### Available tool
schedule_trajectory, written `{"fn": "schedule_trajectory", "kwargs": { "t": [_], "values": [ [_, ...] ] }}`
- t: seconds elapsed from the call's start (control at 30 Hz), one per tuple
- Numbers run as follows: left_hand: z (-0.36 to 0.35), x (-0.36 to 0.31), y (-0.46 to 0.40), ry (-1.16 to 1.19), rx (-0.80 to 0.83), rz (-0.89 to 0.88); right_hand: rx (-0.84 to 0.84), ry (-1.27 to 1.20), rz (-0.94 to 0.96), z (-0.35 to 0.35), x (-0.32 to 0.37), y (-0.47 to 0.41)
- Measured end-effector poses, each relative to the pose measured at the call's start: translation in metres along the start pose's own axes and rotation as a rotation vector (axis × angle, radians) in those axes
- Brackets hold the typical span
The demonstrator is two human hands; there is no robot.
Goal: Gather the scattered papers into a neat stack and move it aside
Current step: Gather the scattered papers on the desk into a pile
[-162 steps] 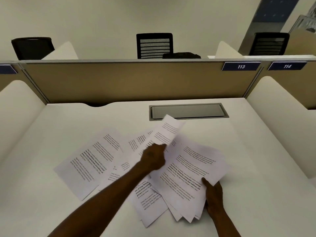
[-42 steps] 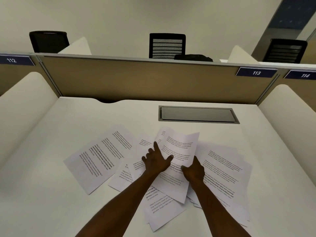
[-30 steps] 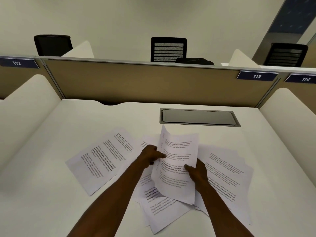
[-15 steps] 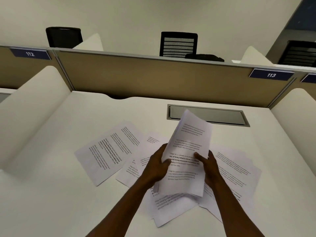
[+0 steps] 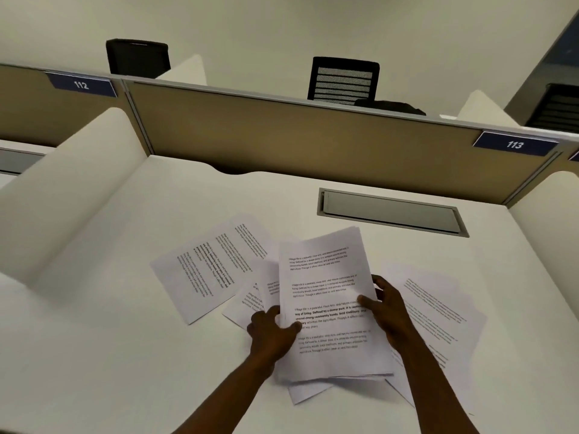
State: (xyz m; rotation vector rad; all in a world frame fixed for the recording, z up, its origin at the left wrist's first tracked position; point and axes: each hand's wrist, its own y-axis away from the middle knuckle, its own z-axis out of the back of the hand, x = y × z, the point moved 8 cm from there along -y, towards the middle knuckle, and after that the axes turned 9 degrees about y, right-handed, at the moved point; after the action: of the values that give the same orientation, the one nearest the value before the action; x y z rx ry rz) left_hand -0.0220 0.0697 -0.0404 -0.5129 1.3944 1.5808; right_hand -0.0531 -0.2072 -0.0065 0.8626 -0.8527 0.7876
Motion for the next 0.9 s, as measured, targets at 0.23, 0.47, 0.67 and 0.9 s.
{"fn": "schedule_trajectory", "kwargs": {
  "t": [0.23,0.47,0.67,0.9],
  "values": [
    [-0.005,-0.009,-0.002,-0.021,-0.028,0.028,-0.078,0.29,0.046,-0.021,-0.001,0.006],
    [-0.002,-0.005,-0.014,0.173,-0.039,0.053,-0.108,0.581,0.041,-0.055,0.012,0.004],
    [0.006,-0.006,-0.02,0.437,-0.071,0.047,-0.127,0.698,0.003,-0.061,0.008,0.004],
    [0.0,-0.015,-0.028,0.463,-0.056,-0.02,-0.15,0.648,-0.018,-0.06,0.005,0.001]
  ]
}}
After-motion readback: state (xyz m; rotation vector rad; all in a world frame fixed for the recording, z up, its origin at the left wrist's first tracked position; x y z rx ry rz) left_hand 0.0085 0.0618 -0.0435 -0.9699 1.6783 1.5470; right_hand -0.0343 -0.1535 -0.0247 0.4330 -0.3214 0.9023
